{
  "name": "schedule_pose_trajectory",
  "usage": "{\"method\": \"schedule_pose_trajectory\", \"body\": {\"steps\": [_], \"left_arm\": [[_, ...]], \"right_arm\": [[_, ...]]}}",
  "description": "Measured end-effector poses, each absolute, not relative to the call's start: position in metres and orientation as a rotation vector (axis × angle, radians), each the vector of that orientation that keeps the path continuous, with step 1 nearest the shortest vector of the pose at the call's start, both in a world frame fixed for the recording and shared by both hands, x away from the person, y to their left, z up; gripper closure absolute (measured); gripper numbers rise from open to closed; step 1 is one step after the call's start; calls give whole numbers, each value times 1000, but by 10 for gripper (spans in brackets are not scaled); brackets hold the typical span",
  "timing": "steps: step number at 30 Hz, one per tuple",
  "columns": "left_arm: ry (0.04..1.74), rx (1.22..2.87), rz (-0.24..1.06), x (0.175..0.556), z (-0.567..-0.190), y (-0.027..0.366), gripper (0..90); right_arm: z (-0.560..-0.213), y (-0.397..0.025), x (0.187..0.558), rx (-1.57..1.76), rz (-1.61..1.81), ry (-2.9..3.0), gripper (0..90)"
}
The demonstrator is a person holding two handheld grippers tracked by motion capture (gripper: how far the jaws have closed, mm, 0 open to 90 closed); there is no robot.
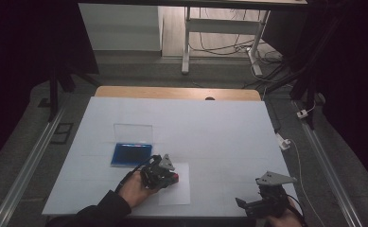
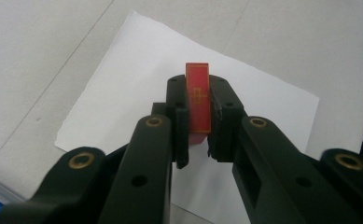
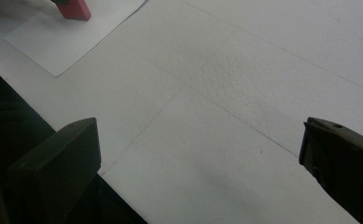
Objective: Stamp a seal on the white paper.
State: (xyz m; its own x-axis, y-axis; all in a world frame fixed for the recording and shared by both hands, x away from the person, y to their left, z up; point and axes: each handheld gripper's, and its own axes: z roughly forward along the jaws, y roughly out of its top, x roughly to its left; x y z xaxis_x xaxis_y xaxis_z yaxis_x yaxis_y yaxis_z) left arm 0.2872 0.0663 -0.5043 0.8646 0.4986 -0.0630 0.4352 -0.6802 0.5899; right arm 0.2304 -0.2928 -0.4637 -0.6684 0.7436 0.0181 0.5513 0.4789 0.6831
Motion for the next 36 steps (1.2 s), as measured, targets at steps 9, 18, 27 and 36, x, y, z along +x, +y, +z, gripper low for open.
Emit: {"method": "schedule_pose_trajectory", "body": {"steps": [9,18,27,36], "left_arm": [[725,2359,57,292,-508,73,801],[694,2418,176,282,-505,63,801],[690,2440,230,277,-504,58,801],[752,2359,61,291,-508,71,801]], "right_arm": [[-464,-292,231,1099,976,2449,0],[-464,-292,231,1099,975,2450,0],[-464,-292,231,1093,968,2454,0],[-464,-292,231,1090,962,2455,0]]}}
